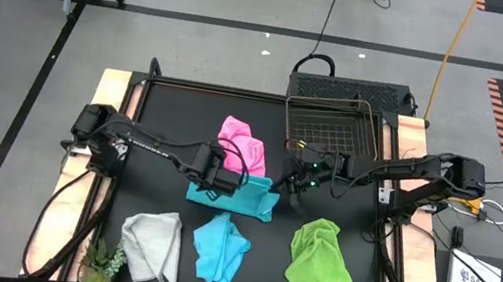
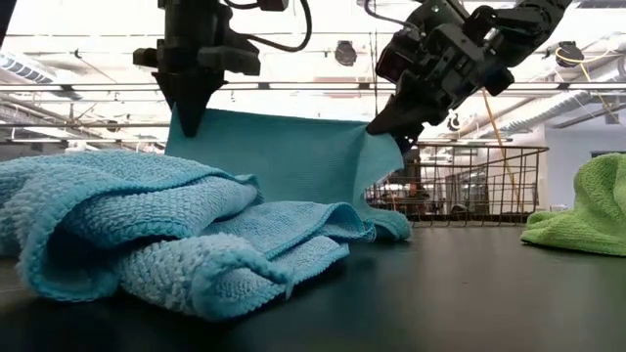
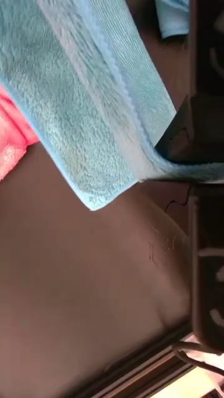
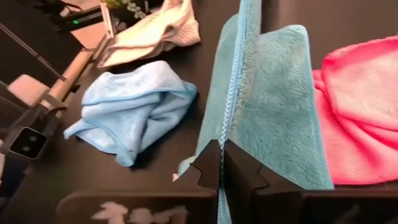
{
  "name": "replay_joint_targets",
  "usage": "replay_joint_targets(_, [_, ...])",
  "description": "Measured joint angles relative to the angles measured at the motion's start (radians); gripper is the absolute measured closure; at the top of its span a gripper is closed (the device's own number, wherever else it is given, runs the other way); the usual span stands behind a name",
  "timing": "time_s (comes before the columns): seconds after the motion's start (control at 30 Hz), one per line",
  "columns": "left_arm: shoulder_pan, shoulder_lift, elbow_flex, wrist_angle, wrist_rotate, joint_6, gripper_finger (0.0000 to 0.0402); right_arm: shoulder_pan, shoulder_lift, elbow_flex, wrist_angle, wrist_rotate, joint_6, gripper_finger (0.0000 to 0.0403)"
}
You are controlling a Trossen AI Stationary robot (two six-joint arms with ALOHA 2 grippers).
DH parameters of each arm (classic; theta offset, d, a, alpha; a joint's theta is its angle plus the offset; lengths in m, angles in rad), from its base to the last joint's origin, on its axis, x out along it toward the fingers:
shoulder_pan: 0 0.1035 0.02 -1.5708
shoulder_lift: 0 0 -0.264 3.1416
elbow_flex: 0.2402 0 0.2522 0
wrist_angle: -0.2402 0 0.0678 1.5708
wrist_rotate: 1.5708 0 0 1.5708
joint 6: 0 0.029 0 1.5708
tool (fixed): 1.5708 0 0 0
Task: Fold microfiber towels
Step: Fold the top blue towel
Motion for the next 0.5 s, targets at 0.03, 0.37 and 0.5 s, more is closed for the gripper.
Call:
replay_joint_targets(0.03, [0.005, 0.0, 0.0, 0.001, 0.0, 0.0, 0.036, -0.002, 0.0, 0.0, -0.005, 0.016, 0.004, 0.0394])
replay_joint_targets(0.37, [0.037, 0.0, 0.0, -0.03, -0.002, 0.053, 0.0287, 0.006, 0.0, 0.0, -0.029, 0.094, -0.044, 0.034])
replay_joint_targets(0.5, [0.056, 0.0, 0.0, -0.08, 0.003, 0.048, 0.0262, 0.005, -0.022, 0.021, -0.054, 0.096, -0.046, 0.0333])
